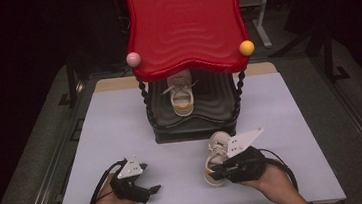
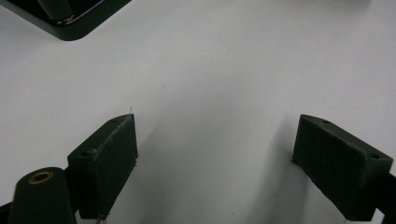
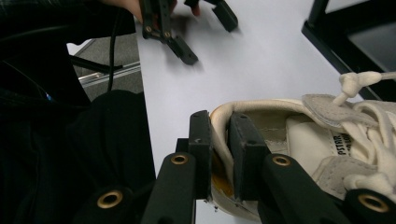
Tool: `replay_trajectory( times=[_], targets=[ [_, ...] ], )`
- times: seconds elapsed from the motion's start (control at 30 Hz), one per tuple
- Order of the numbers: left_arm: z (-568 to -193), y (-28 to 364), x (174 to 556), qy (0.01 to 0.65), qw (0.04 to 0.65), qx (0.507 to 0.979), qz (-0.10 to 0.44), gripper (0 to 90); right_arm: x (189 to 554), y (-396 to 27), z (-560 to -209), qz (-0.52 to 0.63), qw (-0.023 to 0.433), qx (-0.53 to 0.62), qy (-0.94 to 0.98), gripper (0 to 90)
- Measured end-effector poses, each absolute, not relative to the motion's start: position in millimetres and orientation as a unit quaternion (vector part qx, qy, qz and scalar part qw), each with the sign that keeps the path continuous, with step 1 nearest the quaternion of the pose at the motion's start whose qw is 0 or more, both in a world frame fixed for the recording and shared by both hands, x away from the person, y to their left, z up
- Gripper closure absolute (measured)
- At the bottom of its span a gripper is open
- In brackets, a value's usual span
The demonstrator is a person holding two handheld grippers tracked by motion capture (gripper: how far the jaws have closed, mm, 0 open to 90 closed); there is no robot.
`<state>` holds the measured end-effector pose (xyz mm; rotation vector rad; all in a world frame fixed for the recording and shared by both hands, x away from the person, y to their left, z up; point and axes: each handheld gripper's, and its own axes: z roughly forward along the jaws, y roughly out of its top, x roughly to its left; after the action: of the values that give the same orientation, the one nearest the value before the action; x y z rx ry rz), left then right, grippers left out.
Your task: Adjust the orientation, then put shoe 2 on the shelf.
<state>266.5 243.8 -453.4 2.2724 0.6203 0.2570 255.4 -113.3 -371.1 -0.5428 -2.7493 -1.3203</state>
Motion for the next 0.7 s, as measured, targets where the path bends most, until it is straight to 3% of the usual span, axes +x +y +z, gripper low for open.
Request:
replay_trajectory(
  times=[0.7],
  targets=[
    [-453, 244, 266, 0.243, 0.377, 0.888, 0.100, 13.0, 258, -76, -321, -0.434, -0.006, -0.112, -0.894, 79.8]
  ],
)
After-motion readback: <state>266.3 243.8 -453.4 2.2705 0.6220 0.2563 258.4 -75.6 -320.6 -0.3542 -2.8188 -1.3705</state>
